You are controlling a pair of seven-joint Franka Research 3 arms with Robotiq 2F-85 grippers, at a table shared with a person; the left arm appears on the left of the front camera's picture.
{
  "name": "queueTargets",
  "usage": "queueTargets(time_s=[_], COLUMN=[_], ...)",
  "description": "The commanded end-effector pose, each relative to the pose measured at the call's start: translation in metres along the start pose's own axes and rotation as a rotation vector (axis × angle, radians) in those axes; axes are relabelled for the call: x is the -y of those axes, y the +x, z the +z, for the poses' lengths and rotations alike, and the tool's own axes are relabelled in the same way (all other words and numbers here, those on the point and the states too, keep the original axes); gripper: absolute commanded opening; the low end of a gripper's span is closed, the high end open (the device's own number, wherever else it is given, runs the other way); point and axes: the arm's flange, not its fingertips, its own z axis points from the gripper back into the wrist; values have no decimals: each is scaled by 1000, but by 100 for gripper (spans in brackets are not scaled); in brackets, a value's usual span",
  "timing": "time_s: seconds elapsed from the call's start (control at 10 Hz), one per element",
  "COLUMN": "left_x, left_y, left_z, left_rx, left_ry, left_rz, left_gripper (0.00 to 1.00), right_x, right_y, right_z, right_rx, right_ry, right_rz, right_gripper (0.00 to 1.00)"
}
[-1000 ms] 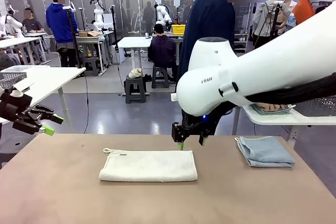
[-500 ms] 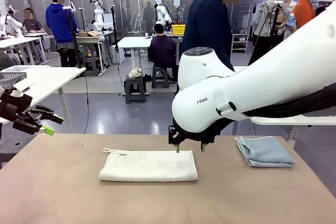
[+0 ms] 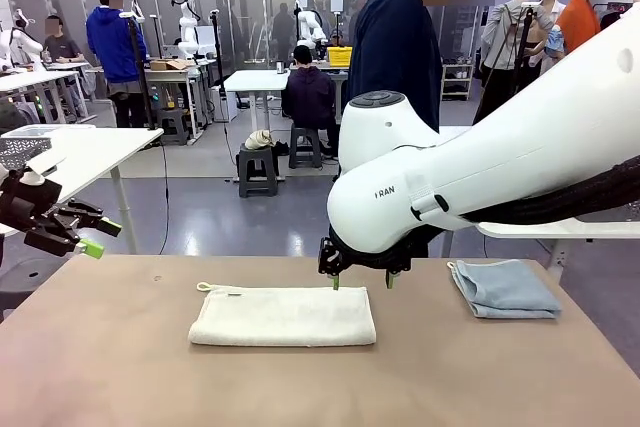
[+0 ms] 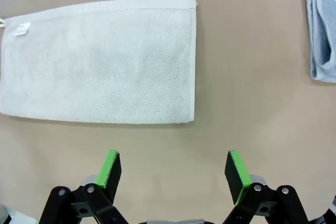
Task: Fold the towels and place them in the basket.
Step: When a person lays out a Towel with hook on the table, fold it in half twice.
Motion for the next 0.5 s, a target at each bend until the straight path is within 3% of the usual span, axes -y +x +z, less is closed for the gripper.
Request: queueTargets(time_s=[0.0, 0.4], left_x=[1, 1], left_y=[1, 1], left_z=[1, 1], left_rx=[-4, -4], left_ry=[-5, -5], left_rz=[-9, -9], left_gripper=[85, 85], right_x=[9, 32], right_y=[2, 16], right_z=[-16, -55], right_rx=[0, 10], right_ry=[87, 167], right_rz=[-17, -84], right_gripper=[100, 100])
